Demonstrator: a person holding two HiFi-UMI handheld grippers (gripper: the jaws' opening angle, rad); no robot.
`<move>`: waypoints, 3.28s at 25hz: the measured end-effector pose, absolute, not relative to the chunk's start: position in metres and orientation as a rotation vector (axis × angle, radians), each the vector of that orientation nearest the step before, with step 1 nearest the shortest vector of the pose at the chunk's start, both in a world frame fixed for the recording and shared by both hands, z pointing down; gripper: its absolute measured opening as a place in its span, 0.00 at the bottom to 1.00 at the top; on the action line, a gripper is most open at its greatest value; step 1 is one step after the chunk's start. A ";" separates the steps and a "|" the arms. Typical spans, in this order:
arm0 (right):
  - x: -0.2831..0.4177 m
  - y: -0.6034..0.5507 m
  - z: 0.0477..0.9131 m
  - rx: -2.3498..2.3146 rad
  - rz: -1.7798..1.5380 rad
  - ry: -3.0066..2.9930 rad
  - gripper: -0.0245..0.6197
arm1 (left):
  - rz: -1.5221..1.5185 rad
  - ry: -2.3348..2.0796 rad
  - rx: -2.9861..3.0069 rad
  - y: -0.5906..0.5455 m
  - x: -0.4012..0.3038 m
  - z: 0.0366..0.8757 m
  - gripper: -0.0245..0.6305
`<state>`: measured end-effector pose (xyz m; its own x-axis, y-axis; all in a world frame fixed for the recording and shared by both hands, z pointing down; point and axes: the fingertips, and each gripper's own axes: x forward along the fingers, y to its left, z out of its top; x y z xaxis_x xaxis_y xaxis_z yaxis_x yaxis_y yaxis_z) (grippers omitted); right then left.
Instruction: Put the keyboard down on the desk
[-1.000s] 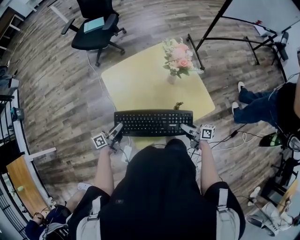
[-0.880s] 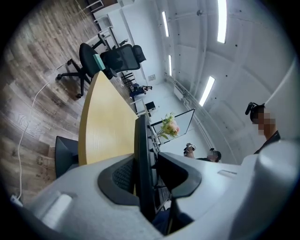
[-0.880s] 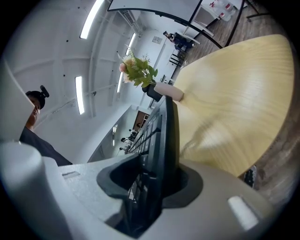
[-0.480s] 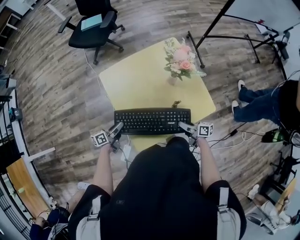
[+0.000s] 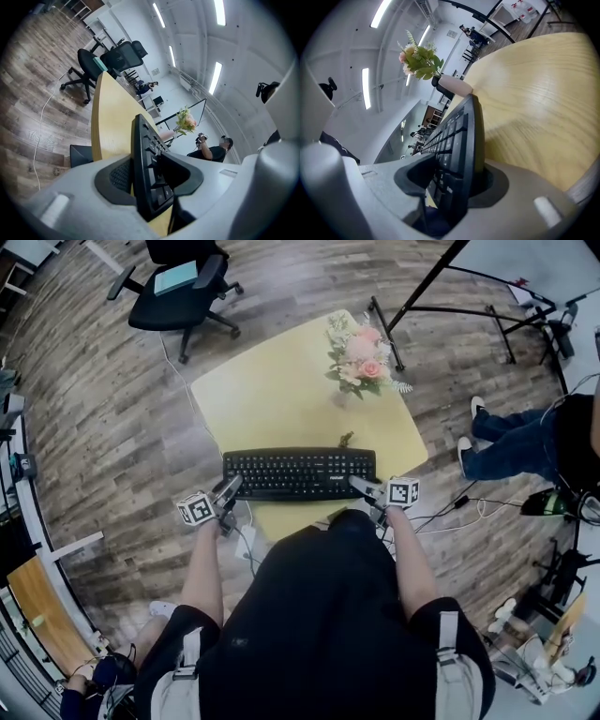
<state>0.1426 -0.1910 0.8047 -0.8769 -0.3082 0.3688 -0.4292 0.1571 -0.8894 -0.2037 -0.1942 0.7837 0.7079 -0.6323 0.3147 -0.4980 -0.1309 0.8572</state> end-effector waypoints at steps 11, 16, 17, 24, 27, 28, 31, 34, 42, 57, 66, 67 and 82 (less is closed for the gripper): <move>0.141 -0.200 0.812 0.856 1.695 -2.262 0.41 | -0.100 -0.980 1.756 -0.197 -0.212 0.806 0.31; 0.139 -0.202 0.815 0.905 1.647 -2.240 0.43 | -0.091 -1.013 1.741 -0.196 -0.214 0.810 0.32; 0.139 -0.201 0.816 0.907 1.639 -2.233 0.43 | -0.081 -1.021 1.743 -0.196 -0.215 0.812 0.33; 0.140 -0.200 0.820 0.960 1.586 -2.189 0.46 | -0.036 -1.072 1.734 -0.196 -0.220 0.822 0.34; 0.142 -0.201 0.823 1.018 1.533 -2.183 0.48 | -0.019 -1.106 1.747 -0.200 -0.226 0.823 0.35; 0.144 -0.201 0.824 1.044 1.506 -2.175 0.49 | -0.012 -1.112 1.749 -0.200 -0.226 0.823 0.35; 0.149 -0.202 0.822 1.097 1.429 -2.140 0.52 | 0.021 -1.130 1.758 -0.200 -0.225 0.823 0.36; 0.151 -0.201 0.822 1.120 1.394 -2.120 0.53 | 0.046 -1.141 1.763 -0.199 -0.222 0.820 0.37; 0.151 -0.193 0.826 1.203 1.233 -2.025 0.57 | 0.189 -1.245 1.743 -0.192 -0.228 0.827 0.40; 0.156 -0.195 0.789 1.274 0.942 -2.139 0.61 | 0.249 -1.384 1.801 -0.187 -0.242 0.805 0.45; 0.135 -0.159 0.753 1.182 0.742 -2.264 0.61 | 0.347 -1.382 1.948 -0.156 -0.230 0.769 0.44; 0.134 -0.154 0.751 1.175 0.741 -2.271 0.61 | 0.349 -1.389 1.958 -0.152 -0.229 0.764 0.45; 0.107 -0.055 0.709 1.186 0.661 -2.369 0.05 | 0.281 -1.298 2.186 -0.070 -0.223 0.701 0.07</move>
